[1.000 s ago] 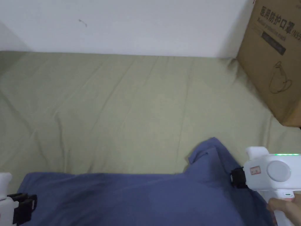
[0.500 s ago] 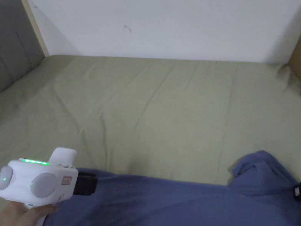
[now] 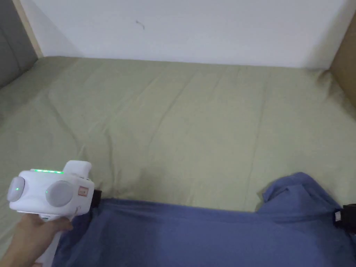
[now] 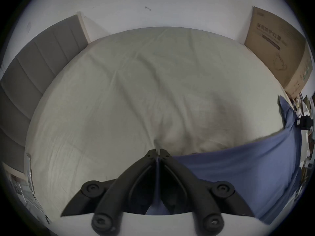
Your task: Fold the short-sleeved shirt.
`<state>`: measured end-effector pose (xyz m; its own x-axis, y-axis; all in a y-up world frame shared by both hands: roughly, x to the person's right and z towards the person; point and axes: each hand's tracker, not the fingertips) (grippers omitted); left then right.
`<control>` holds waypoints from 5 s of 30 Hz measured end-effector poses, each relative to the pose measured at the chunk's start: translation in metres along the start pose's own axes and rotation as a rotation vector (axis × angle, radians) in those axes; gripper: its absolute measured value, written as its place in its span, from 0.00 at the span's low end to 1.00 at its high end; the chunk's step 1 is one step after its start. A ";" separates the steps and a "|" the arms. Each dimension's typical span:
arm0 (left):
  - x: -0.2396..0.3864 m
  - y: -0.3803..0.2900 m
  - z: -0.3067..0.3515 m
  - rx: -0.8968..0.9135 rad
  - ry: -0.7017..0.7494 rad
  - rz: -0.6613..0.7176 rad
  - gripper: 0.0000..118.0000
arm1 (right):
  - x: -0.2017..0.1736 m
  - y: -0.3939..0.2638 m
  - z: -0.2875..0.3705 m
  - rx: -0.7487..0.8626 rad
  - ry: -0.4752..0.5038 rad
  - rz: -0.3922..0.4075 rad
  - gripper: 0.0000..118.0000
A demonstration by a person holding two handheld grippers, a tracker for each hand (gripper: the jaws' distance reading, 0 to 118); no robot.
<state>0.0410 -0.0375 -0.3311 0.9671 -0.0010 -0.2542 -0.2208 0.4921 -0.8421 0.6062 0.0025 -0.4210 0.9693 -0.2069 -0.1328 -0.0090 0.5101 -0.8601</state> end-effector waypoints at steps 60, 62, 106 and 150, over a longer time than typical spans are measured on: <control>-0.109 -0.269 0.195 0.159 -0.350 0.335 0.83 | -0.144 -0.263 0.202 0.478 0.144 0.113 0.00; -0.121 -0.259 0.183 0.133 -0.403 0.382 0.83 | -0.147 -0.263 0.198 0.452 0.148 0.114 0.00; -0.048 -0.163 0.224 0.038 -0.726 0.333 0.03 | -0.094 -0.269 0.176 0.307 0.128 0.013 0.00; 0.121 -0.198 0.138 -0.124 -0.495 0.039 0.06 | -0.020 -0.281 0.168 0.285 0.183 -0.143 0.00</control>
<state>0.2195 -0.0149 -0.1297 0.8948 0.4430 -0.0561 -0.2424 0.3765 -0.8941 0.6309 0.0039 -0.0936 0.8956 -0.4256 -0.1294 0.2169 0.6718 -0.7083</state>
